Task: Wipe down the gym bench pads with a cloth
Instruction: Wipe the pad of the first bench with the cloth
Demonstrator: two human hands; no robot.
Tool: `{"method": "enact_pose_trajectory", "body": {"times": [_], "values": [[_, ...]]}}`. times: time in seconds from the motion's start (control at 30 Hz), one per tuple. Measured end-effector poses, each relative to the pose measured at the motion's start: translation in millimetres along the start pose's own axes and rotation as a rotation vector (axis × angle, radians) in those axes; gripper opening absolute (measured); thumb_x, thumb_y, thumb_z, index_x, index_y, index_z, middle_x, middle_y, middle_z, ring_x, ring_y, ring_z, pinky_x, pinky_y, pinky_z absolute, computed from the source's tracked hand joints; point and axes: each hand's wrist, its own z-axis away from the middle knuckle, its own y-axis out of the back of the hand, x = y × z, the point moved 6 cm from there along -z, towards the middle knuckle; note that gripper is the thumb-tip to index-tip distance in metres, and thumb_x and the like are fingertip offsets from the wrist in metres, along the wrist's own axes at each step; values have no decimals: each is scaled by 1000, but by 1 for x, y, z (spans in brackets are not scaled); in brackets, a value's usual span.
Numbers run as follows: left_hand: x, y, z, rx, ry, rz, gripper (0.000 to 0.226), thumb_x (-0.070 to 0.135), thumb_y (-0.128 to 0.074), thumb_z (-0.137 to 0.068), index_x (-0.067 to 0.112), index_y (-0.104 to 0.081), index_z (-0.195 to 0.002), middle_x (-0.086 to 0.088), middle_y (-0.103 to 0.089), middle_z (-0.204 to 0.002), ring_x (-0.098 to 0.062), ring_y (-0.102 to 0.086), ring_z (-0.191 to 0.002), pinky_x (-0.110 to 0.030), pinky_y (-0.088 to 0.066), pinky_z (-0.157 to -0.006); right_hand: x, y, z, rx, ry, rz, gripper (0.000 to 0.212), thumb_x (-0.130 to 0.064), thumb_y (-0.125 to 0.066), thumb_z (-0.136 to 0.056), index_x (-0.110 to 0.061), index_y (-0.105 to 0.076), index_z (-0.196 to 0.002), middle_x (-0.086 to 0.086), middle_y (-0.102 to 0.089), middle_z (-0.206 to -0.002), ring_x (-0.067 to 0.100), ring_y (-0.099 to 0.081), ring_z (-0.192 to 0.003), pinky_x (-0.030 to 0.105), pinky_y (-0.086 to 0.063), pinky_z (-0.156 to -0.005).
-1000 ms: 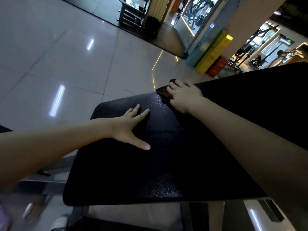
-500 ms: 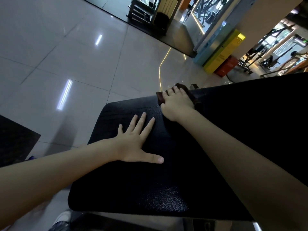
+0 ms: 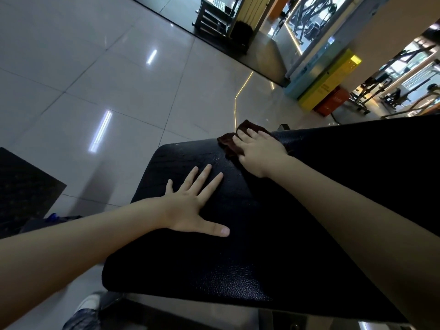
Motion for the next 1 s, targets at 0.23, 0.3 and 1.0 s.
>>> {"method": "enact_pose_trajectory", "body": {"times": [0.23,0.3,1.0], "values": [[0,0,1,21,-5,17,120,106,-19,-31,55,42,-121,17,51,-141,-14,45,-133,-67,11,-110,68,6,39,-39,-107,86,59,-34,-28,-102,-23,-5,-155,-3,1,-162,14,-1,-149,36,1,-120],[0,-1,1,28,-3,16,119,104,-22,-35,55,43,-121,17,51,-141,-13,45,-133,-67,11,-110,89,10,51,-61,-166,86,59,-33,-29,-102,-24,-6,-155,-4,1,-162,14,0,-149,38,2,-119],[3,0,0,-38,21,16,125,107,-20,-25,56,46,-119,17,55,-138,-15,46,-132,-65,13,-110,-9,-3,20,36,-72,-23,58,-36,-24,-102,-15,-10,-155,3,-2,-163,18,0,-149,35,1,-120]]}}
